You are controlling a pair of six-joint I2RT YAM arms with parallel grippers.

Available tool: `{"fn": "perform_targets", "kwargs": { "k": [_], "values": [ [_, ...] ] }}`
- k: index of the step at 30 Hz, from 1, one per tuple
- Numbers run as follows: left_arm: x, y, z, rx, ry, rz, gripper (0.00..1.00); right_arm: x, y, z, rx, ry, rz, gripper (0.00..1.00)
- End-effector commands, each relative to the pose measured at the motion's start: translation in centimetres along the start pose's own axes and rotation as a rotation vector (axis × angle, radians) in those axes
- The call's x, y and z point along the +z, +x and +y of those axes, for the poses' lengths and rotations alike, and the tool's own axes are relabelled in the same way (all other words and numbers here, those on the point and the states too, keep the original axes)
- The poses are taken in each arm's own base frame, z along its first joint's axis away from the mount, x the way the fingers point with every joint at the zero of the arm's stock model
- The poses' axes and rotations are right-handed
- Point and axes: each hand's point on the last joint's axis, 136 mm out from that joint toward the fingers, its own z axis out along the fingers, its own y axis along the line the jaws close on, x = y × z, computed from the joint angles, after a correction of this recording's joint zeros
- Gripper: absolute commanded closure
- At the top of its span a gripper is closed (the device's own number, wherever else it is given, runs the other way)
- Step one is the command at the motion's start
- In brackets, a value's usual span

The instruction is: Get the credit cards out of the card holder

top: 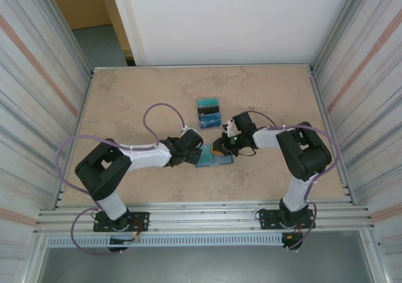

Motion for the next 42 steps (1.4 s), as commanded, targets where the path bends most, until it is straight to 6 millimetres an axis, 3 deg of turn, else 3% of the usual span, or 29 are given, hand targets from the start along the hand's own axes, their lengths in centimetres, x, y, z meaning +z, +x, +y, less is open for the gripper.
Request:
{"fn": "perform_targets", "kwargs": {
  "k": [1,5,14,19,31,42],
  "values": [
    [0.7,1.9,0.2,0.044,-0.029,0.072,0.01,-0.6,0.1,0.5,-0.006,-0.019,-0.006,0.89],
    [0.3,1.6,0.1,0.036,-0.016,0.062,0.01,-0.6,0.1,0.4,-0.005,-0.022,-0.004,0.88],
    [-2.2,-2.3,-0.2,-0.006,0.036,-0.053,0.01,-0.3,0.3,0.0,0.002,-0.018,0.005,0.89],
    [-2.5,-3.4,-1.3,-0.005,0.090,-0.076,0.01,-0.3,0.2,0.1,0.002,-0.020,0.005,0.89],
    [-0.3,-1.1,-2.3,0.037,0.097,0.027,0.01,-0.2,0.4,0.2,0.008,-0.038,0.018,0.86],
    [-0.2,-0.2,-1.7,0.055,0.066,0.059,0.01,-0.7,-0.1,0.1,0.039,-0.086,0.005,0.88]
  ]
}}
